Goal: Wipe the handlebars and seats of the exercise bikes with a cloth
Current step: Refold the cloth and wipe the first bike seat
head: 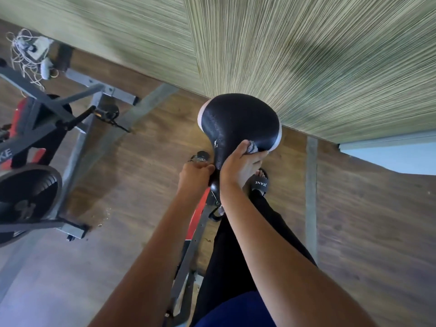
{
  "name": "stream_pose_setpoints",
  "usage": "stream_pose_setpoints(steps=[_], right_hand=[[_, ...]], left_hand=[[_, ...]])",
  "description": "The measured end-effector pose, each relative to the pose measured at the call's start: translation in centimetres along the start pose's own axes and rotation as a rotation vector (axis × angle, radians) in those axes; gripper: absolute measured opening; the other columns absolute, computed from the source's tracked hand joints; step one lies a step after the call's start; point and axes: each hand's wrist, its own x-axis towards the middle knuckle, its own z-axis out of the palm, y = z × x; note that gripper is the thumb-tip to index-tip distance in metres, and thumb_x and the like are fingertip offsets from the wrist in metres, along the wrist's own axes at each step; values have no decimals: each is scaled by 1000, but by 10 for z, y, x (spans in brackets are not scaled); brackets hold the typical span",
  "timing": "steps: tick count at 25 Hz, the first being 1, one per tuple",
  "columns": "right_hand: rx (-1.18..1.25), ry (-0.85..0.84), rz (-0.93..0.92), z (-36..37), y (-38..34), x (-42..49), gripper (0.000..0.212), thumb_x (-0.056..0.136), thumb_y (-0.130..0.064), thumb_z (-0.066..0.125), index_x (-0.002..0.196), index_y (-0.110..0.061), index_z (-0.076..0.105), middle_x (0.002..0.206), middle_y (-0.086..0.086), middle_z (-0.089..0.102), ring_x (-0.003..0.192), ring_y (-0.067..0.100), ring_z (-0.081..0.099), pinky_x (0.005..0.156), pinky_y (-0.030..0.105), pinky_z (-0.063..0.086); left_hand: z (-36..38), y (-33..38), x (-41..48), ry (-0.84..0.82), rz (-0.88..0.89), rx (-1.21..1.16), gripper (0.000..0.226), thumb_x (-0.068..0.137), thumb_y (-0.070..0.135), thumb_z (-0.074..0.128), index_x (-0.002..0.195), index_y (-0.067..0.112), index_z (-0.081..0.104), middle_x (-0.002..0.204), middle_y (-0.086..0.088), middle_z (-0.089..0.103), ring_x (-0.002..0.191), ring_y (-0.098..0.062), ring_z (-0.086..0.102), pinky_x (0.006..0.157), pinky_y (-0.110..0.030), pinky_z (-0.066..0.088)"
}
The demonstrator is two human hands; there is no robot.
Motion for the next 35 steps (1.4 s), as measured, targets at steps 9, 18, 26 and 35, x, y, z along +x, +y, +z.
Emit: stream_pose_setpoints(steps=[9,18,26,35], right_hand=[[-156,-43,-71,-5,21,-27,76,106,-38,41,158,-3,-2,157,24,20,139,40,28,110,37,26],[-234,245,-236,-7,-20,59,72,107,-38,37,157,-2,1,162,24,9,145,41,20,120,48,20],[-623,-75,-507,-37,-66,111,54,106,-48,28,150,-18,34,156,1,35,140,29,36,110,44,34],[-821,-157,-797,-65,-50,115,59,106,-48,30,150,-9,33,141,10,50,134,28,45,110,39,35]], left_hand=[[-4,16,-7,-23,-22,66,29,62,29,60,79,13,78,83,-20,74,86,-40,71,81,-54,59],[3,20,-21,47,-72,-75,14,61,31,61,58,34,75,89,-21,73,89,-37,72,90,-53,57],[7,16,-27,88,-36,-98,7,75,28,63,70,24,64,77,-7,62,73,-22,59,76,-41,54],[9,19,-37,168,-25,-28,18,80,29,59,64,27,68,77,-9,70,71,-29,65,71,-37,54]])
